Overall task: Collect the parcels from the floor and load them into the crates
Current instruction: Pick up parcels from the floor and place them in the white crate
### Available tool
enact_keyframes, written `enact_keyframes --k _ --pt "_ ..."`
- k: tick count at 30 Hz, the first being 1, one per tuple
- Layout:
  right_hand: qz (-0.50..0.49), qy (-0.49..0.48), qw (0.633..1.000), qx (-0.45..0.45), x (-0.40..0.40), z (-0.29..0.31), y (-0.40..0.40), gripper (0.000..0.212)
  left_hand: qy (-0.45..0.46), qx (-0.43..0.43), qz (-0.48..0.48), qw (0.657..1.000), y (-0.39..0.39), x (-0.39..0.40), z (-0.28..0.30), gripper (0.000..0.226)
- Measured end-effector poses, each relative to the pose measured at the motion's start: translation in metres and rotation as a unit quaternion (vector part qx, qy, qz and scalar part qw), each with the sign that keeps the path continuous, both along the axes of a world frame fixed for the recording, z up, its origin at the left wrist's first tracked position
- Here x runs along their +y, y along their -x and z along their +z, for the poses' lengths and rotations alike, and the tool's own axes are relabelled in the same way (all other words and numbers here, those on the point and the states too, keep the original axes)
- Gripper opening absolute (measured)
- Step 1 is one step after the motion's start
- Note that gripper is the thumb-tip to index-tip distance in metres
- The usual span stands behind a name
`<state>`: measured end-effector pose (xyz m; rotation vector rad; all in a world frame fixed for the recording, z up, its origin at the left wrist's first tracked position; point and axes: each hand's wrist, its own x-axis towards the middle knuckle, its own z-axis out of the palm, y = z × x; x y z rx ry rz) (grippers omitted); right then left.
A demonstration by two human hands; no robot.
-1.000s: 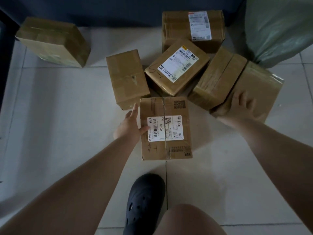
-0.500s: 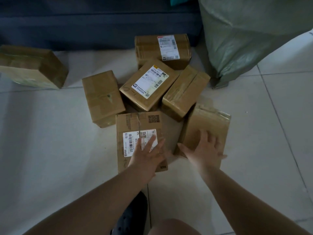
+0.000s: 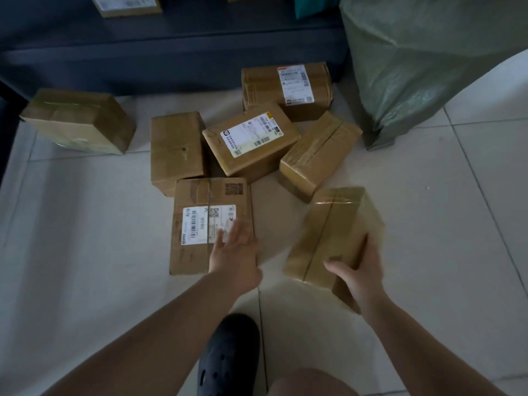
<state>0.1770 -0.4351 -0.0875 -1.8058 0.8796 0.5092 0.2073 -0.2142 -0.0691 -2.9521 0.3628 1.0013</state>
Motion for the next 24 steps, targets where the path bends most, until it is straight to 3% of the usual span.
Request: enact_keyframes --k 2,3,5,7,9,12,14,16,17,20,21,24 --pt "-0.113 -0.238 0.965 0.001 0.002 -0.004 0.018 0.088 0.139 0.061 0.092 0.984 0.007 -0.011 -0.004 0.048" --pt "-0.145 -0.297 0.944 0.02 0.002 -0.007 0.025 0.073 0.216 0.122 0.153 0.957 0.012 -0.018 -0.001 0.044" --pt "-0.173 -0.3 0.938 0.02 0.006 -0.014 0.028 0.057 0.315 0.204 0.235 0.897 0.026 -0.03 -0.001 0.046" --pt "-0.177 -0.245 0.953 -0.03 0.013 -0.01 0.021 0.056 0.334 0.19 0.222 0.896 0.033 -0.03 -0.006 0.052" --pt "-0.138 -0.2 0.969 -0.051 0.019 -0.004 0.011 0.073 0.352 0.134 0.209 0.902 0.035 -0.024 -0.008 0.055" --pt "-0.078 -0.191 0.978 0.041 0.027 -0.003 -0.001 0.135 0.336 0.062 0.119 0.932 0.04 -0.02 0.004 0.052" --pt "-0.025 -0.185 0.978 0.089 0.03 -0.03 -0.006 0.145 0.269 0.063 -0.041 0.96 0.052 -0.033 0.019 0.051" --pt "0.012 -0.148 0.985 0.09 0.043 -0.034 -0.01 0.149 0.232 0.089 -0.153 0.956 0.066 -0.046 0.021 0.06" --pt "0.019 -0.118 0.99 0.077 0.053 -0.023 -0.012 0.138 0.21 0.1 -0.172 0.957 0.068 -0.047 0.014 0.064" --pt "0.026 -0.034 0.998 0.056 0.063 -0.015 -0.016 0.055 0.2 0.072 -0.087 0.973 0.053 -0.034 0.005 0.058" --pt "0.036 -0.016 0.998 0.049 0.063 -0.016 -0.017 0.039 0.201 0.06 -0.041 0.977 0.048 -0.027 0.005 0.052" --pt "0.061 -0.01 0.998 0.029 0.056 -0.015 -0.019 0.027 0.218 0.035 0.153 0.963 0.037 -0.002 0.005 0.038"
